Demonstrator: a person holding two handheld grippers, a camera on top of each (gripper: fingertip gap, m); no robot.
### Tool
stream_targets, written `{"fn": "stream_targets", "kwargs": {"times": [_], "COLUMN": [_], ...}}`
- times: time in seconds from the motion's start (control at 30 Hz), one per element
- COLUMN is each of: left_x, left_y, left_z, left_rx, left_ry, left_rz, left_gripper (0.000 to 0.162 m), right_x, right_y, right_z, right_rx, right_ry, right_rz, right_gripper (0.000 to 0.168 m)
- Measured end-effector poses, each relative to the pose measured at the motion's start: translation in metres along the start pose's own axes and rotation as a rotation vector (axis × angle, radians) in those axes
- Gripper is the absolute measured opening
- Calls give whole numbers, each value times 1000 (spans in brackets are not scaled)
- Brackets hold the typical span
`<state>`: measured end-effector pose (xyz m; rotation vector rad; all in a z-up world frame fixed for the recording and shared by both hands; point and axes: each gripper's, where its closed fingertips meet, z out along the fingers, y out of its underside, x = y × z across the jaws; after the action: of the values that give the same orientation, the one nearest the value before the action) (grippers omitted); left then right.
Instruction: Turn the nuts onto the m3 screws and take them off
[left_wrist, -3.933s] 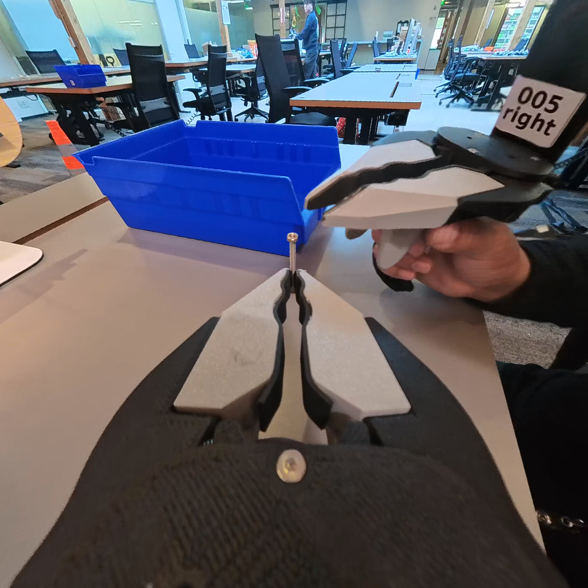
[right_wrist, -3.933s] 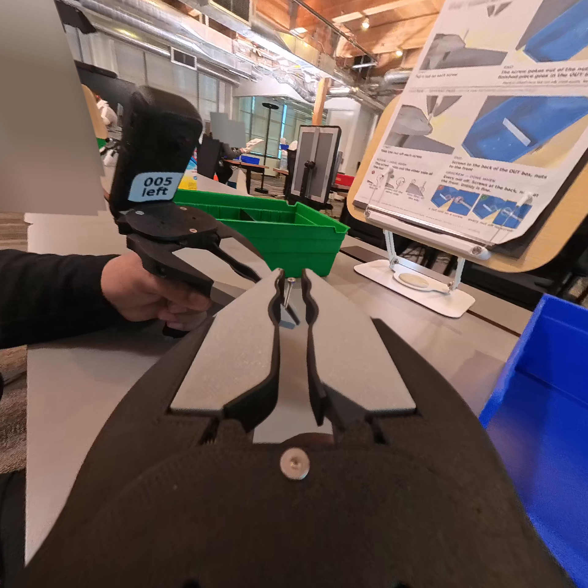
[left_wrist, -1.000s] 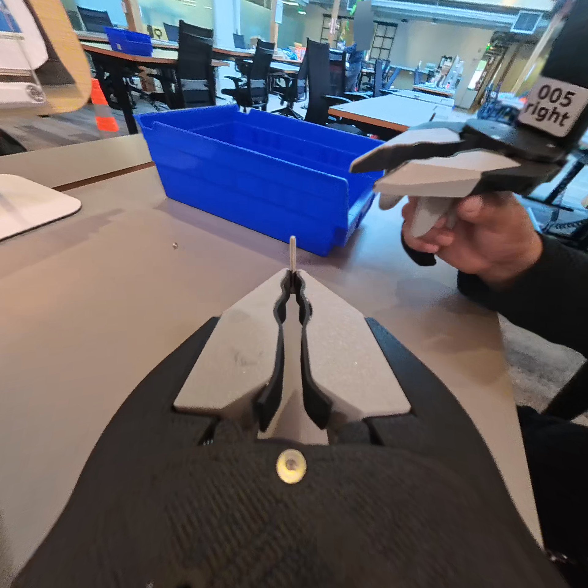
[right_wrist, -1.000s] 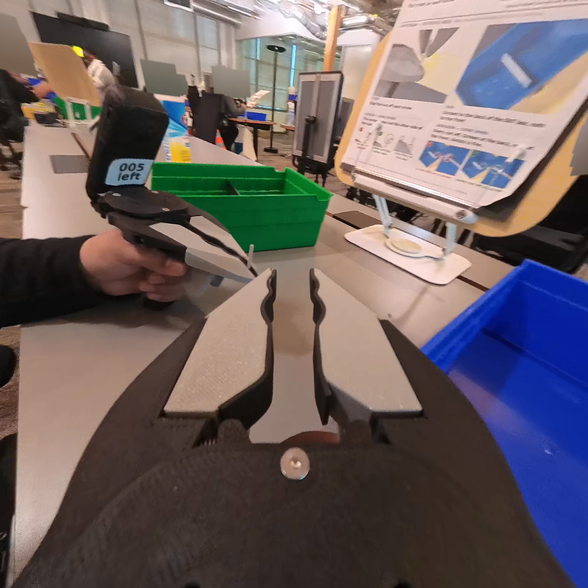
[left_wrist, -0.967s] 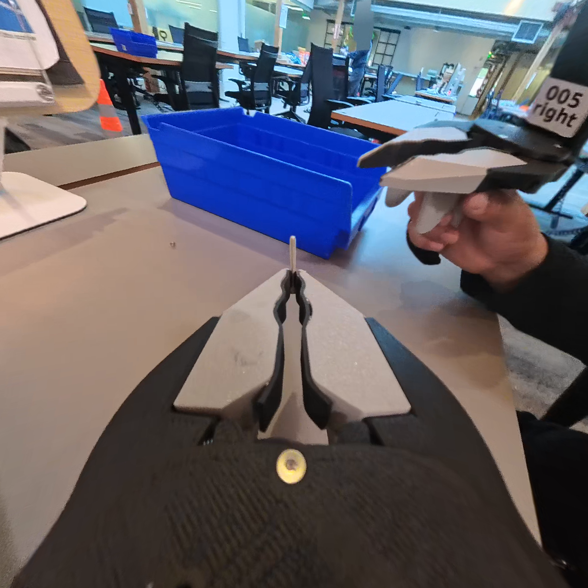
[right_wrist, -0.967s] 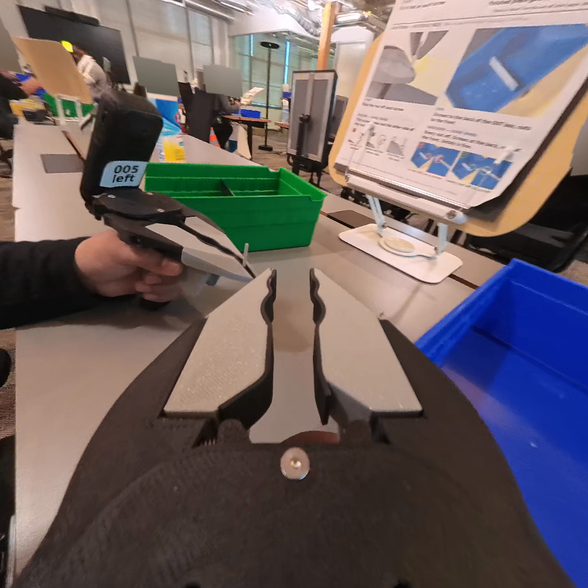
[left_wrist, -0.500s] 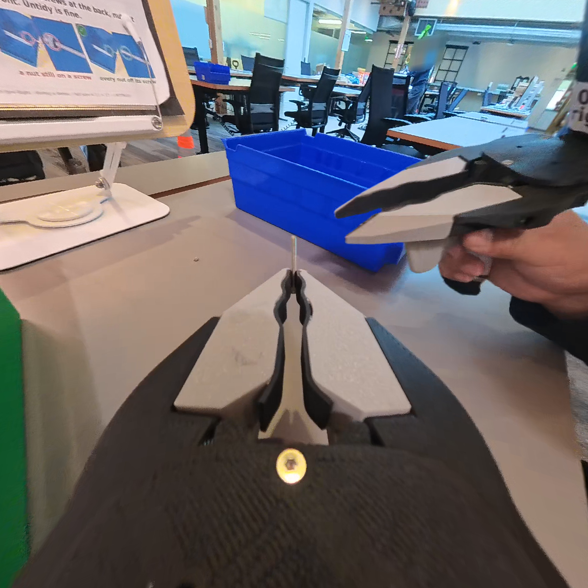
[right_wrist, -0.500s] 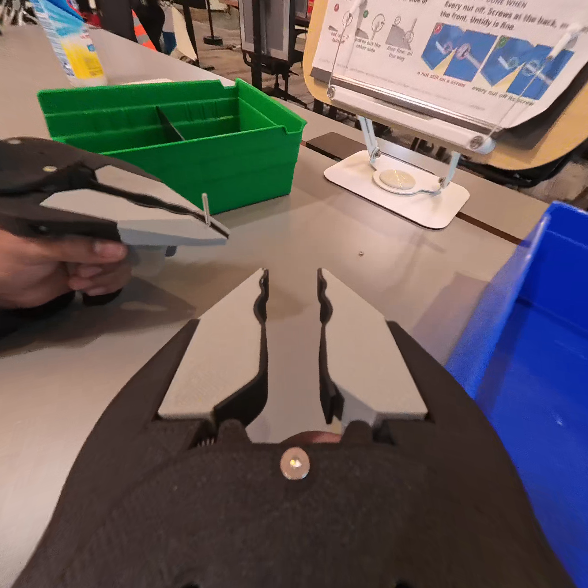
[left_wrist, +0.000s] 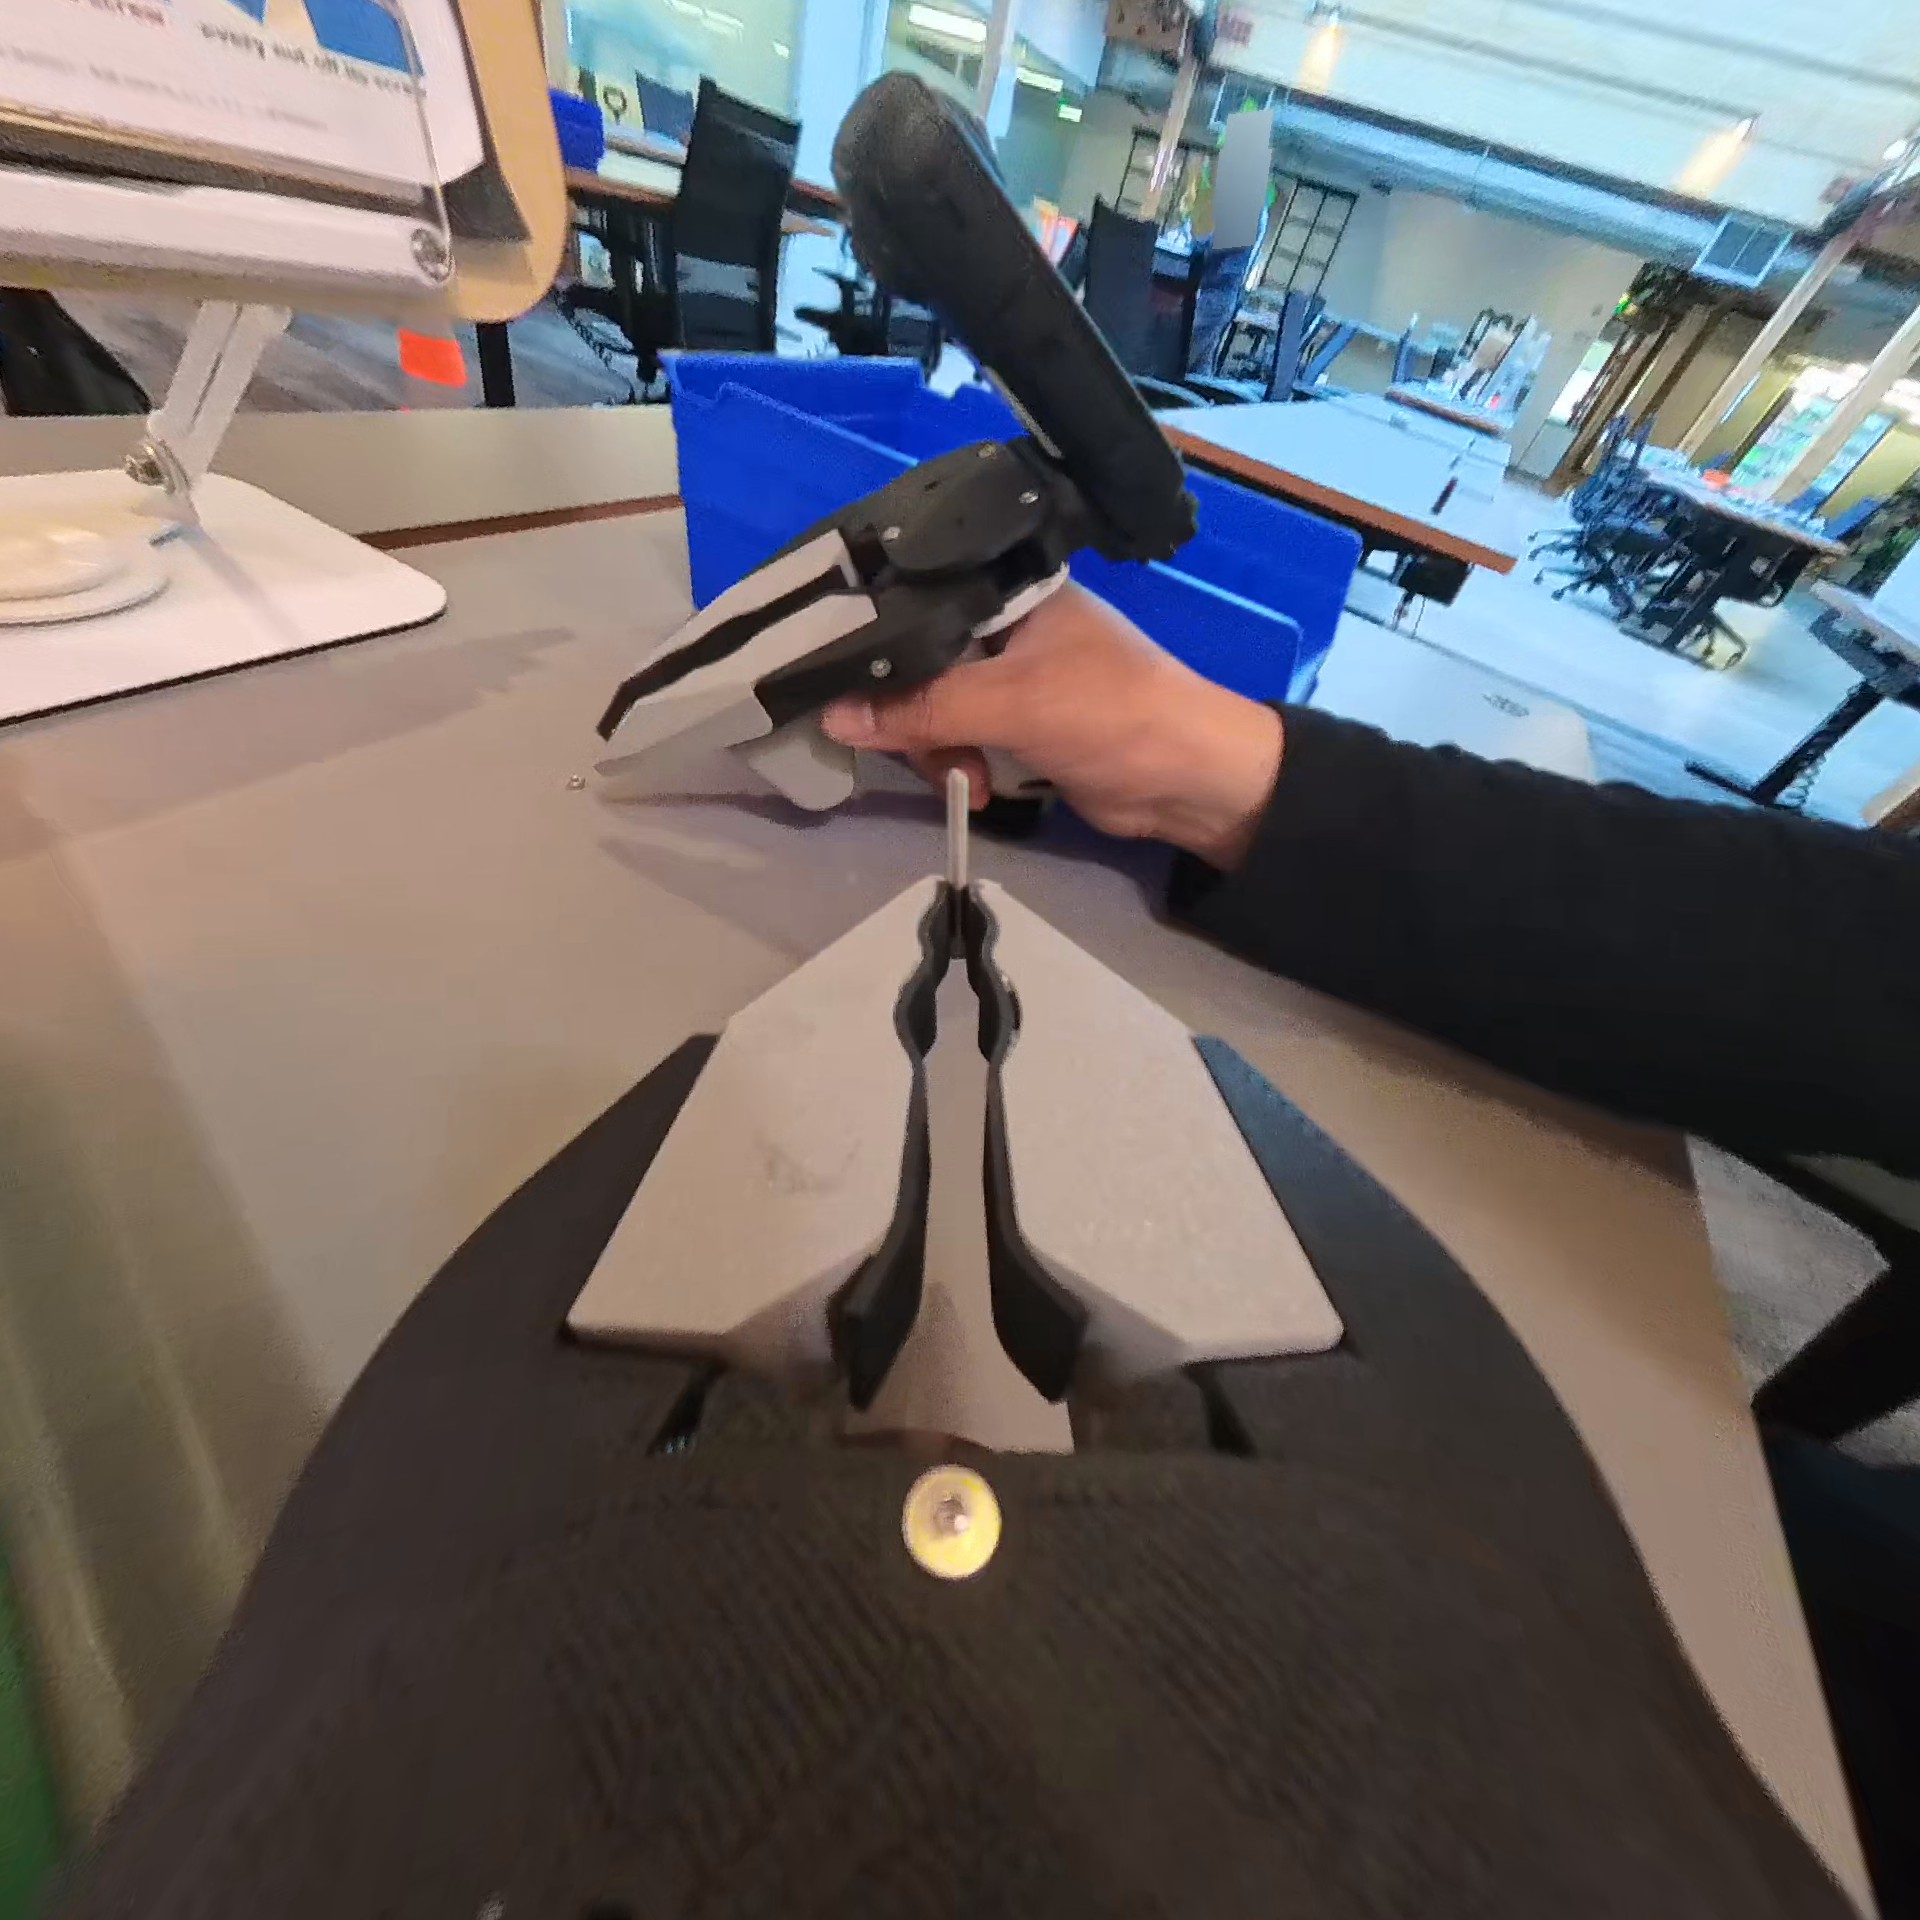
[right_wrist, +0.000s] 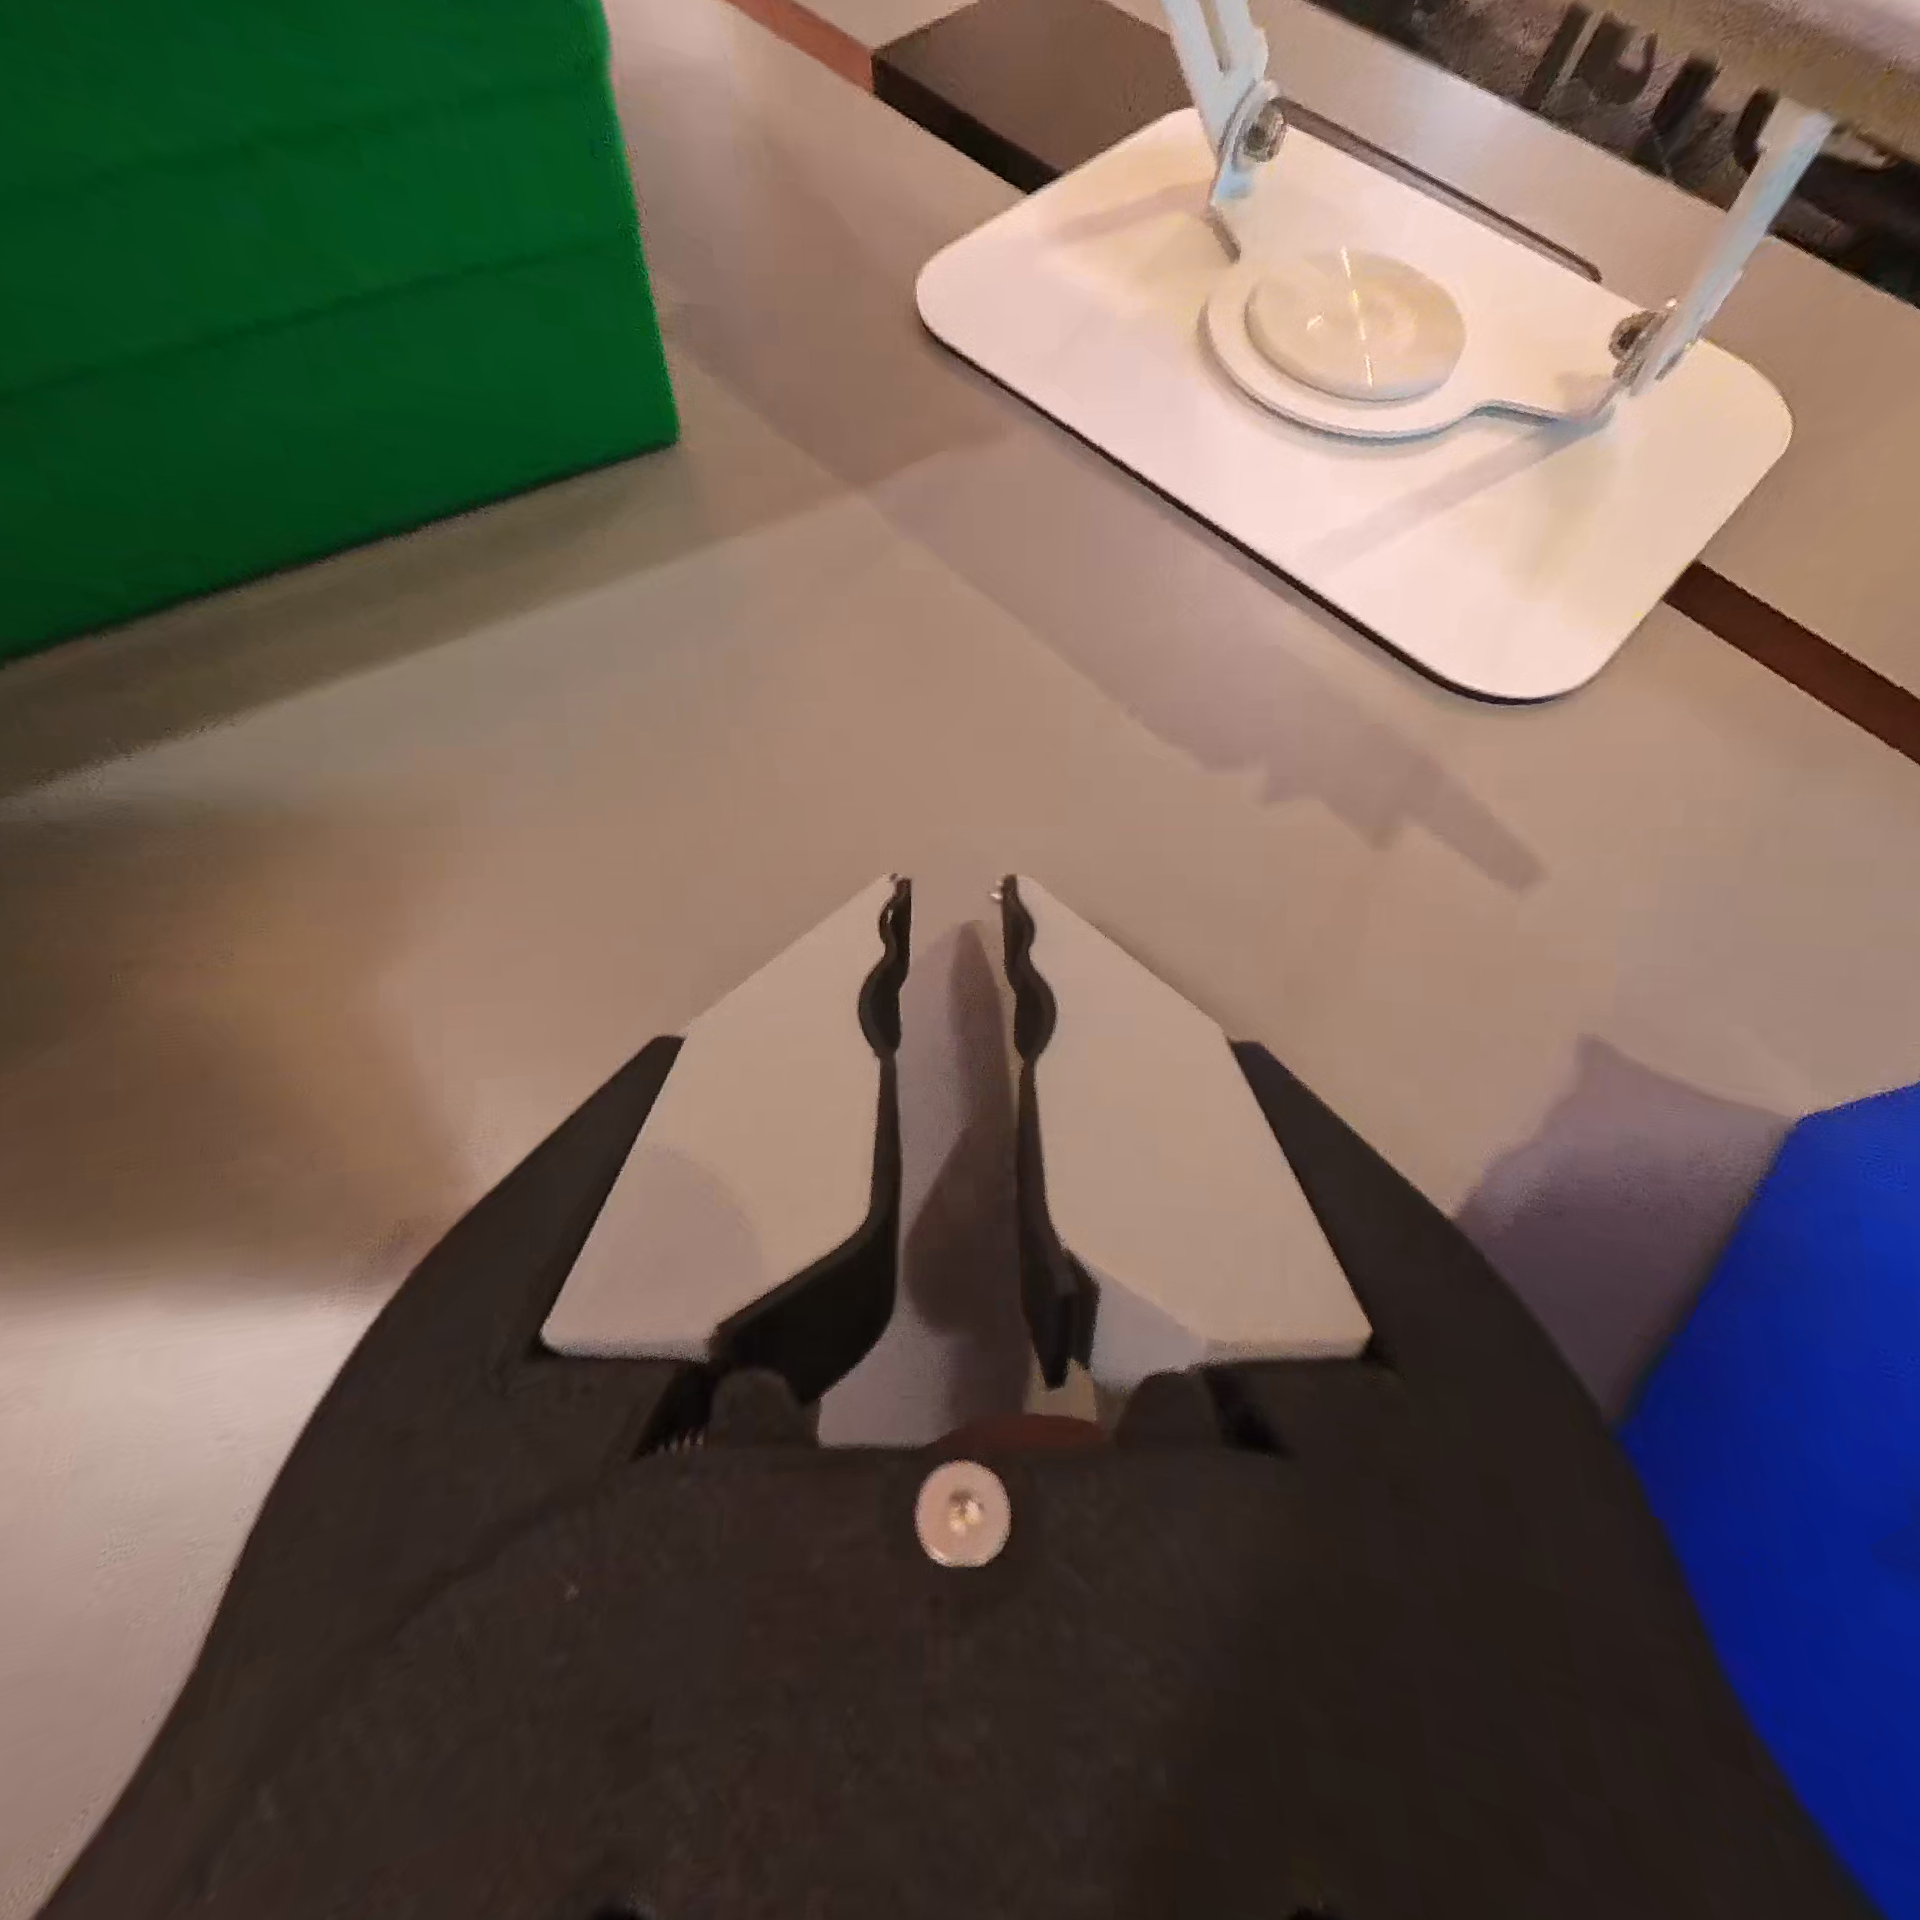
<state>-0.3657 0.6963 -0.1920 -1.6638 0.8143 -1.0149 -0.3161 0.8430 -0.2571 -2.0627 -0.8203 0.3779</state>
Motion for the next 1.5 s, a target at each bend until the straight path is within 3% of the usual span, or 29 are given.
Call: {"fn": "stream_targets", "kwargs": {"times": [0.17, 0.3, 0.47, 0.6, 0.7, 0.77, 0.83, 0.93, 1.0, 1.07, 1.3, 1.5], "left_x": [8, 15, 22, 23, 20, 20, 22, 22, 22, 23, 26, 27], "left_y": [1, 6, 6, 3, 4, 6, 8, 7, 8, 9, 10, 10], "left_z": [-4, -1, 2, -1, -1, -1, -1, -2, -3, -2, -3, -4], "left_rx": [-9, -45, -43, -25, -34, -51, -68, -63, -64, -69, -84, -89], "left_ry": [62, 105, 148, 155, 138, 139, 147, 149, 147, 153, 169, 178], "left_rz": [76, 97, 71, 35, 0, -25, -60, -82, -78, -75, -110, -130], "left_gripper": [0, 0, 0, 0, 0, 0, 0, 0, 0, 0, 0, 0], "right_x": [23, 14, -67, -98, -97, -74, -67, -100, -124, -137, -163, -167], "right_y": [-2, -1, -25, -40, -34, -20, -13, -31, -47, -49, -35, -31], "right_z": [2, 2, -35, -80, -83, -63, -56, -81, -111, -123, -115, -111], "right_rx": [11, 9, 189, 321, 324, 237, 214, 320, 419, 419, 323, 285], "right_ry": [40, -33, -375, -504, -483, -317, -279, -541, -741, -820, -809, -806], "right_rz": [-40, -59, -151, -136, -74, -25, -4, 52, 60, 61, -34, -15], "right_gripper": [16, 17, 16, 11, 9, 15, 18, 18, 10, 13, 17, 0]}}
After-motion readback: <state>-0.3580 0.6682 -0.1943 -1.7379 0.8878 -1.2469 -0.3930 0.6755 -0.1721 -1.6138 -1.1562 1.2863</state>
